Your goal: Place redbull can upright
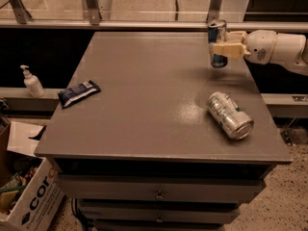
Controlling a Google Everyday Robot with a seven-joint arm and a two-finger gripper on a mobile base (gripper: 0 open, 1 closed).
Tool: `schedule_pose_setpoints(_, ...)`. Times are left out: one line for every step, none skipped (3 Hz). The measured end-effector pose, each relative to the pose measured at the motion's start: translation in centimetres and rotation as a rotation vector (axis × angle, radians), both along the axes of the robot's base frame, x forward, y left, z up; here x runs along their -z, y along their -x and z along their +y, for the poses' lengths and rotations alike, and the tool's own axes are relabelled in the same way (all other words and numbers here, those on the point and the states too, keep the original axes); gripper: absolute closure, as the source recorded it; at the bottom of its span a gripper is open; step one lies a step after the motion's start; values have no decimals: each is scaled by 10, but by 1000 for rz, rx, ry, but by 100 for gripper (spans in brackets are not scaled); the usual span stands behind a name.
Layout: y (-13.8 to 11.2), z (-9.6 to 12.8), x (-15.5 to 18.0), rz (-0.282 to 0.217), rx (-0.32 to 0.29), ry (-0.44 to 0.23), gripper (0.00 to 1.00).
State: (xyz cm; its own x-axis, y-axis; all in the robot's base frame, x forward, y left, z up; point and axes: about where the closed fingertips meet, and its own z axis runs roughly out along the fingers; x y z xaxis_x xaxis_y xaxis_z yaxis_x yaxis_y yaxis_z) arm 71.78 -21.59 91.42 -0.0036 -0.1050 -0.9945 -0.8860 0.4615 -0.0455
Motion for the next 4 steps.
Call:
schedule_pose_setpoints(-1,8,3,-36,8,-5,100)
schedule_pose_setpoints(-1,12,9,-67,23,-33,100)
schedule_pose_setpoints(0,12,16,-98,31,-47,100)
schedule_pose_setpoints(-1,1,27,-105,53,-42,100)
